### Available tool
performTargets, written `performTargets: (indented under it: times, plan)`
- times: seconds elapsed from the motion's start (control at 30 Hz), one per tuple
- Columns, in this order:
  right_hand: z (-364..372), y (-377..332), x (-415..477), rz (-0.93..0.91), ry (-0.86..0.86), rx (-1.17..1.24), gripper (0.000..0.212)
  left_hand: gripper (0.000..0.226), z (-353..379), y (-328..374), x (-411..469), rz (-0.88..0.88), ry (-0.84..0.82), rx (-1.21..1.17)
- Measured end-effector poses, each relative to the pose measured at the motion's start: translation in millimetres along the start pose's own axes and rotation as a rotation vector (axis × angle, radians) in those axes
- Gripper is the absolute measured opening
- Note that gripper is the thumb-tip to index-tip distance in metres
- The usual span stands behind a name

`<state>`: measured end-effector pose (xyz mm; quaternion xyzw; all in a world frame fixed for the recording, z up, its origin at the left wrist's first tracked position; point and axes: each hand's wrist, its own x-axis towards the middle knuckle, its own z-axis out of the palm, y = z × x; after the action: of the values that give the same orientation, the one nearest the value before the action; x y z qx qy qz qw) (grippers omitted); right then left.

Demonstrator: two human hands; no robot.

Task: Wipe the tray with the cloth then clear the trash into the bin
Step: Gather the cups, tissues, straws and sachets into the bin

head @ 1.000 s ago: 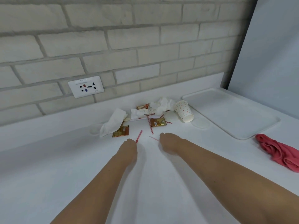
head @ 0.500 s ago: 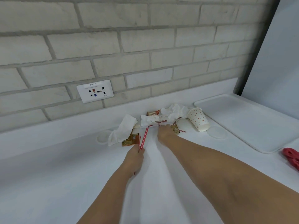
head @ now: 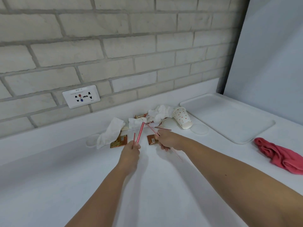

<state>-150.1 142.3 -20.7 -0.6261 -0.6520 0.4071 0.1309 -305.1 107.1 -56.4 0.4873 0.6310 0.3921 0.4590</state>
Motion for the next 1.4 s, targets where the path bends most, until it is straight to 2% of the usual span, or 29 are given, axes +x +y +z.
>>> performTargets:
  times: [0.13, 0.23, 0.43, 0.67, 0.83, 0.97, 1.13, 1.27, 1.33, 1.4]
  plan:
    - [-28, 23, -47, -0.008, 0.081, 0.198, 0.009, 0.027, 33, 22, -22, 0.074, -0.081, -0.031]
    - [-43, 47, -83, -0.04, 0.133, 0.249, 0.02, 0.028, 69, 38, -40, 0.063, -0.121, -0.066]
    - [-73, 94, -148, -0.041, 0.326, 0.386, 0.017, 0.03, 149, 60, -93, 0.223, -0.271, -0.013]
    - [-107, 169, -249, -0.023, 0.47, 0.45, 0.026, 0.03, 252, 76, -178, 0.26, -0.566, -0.015]
    - [-123, 226, -316, 0.058, 0.64, 0.509, 0.027, 0.03, 314, 75, -245, 0.277, -0.775, -0.016]
    - [-124, 262, -363, 0.116, 0.625, 0.434, 0.024, 0.028, 355, 61, -286, 0.217, -0.865, -0.065]
    - [-111, 308, -403, 0.209, 0.615, 0.46, 0.025, 0.029, 395, 34, -323, 0.194, -0.844, -0.08]
    - [-91, 352, -419, 0.288, 0.65, 0.594, 0.025, 0.031, 411, 0, -333, 0.236, -0.768, 0.122]
    - [-79, 371, -422, 0.316, 0.669, 0.566, 0.03, 0.031, 413, -17, -339, 0.242, -0.697, 0.198]
    - [-66, 391, -421, 0.37, 0.692, 0.439, 0.029, 0.031, 413, -37, -339, 0.247, -0.599, 0.259]
